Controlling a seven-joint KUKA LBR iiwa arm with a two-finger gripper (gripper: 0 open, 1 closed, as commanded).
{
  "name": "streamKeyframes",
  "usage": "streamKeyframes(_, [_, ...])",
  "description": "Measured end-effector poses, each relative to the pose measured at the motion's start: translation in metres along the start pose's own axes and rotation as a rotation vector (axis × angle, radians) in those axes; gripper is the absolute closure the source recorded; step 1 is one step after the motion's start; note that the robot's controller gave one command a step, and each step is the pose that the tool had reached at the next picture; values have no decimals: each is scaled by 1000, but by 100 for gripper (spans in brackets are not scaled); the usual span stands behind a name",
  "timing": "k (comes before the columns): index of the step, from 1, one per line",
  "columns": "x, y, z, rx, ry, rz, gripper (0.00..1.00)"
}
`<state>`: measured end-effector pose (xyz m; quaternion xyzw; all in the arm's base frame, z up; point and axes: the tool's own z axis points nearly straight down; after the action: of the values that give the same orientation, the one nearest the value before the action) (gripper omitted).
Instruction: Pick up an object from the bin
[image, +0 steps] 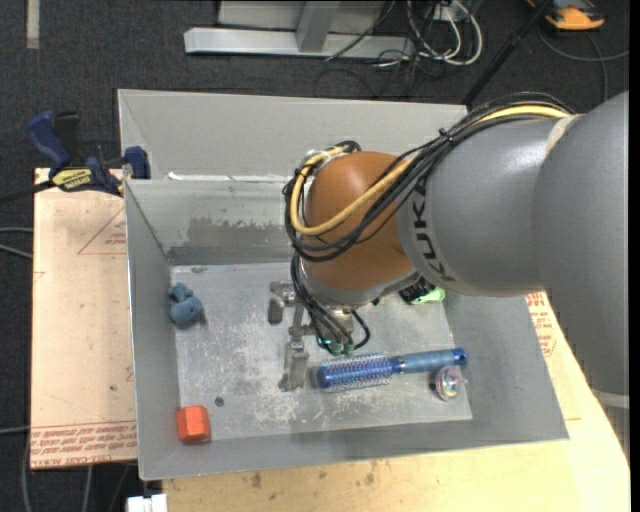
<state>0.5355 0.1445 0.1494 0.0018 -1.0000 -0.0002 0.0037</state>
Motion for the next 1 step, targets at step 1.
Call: streamKeyframes(1, [-35,-63,6,1,-11,60,0])
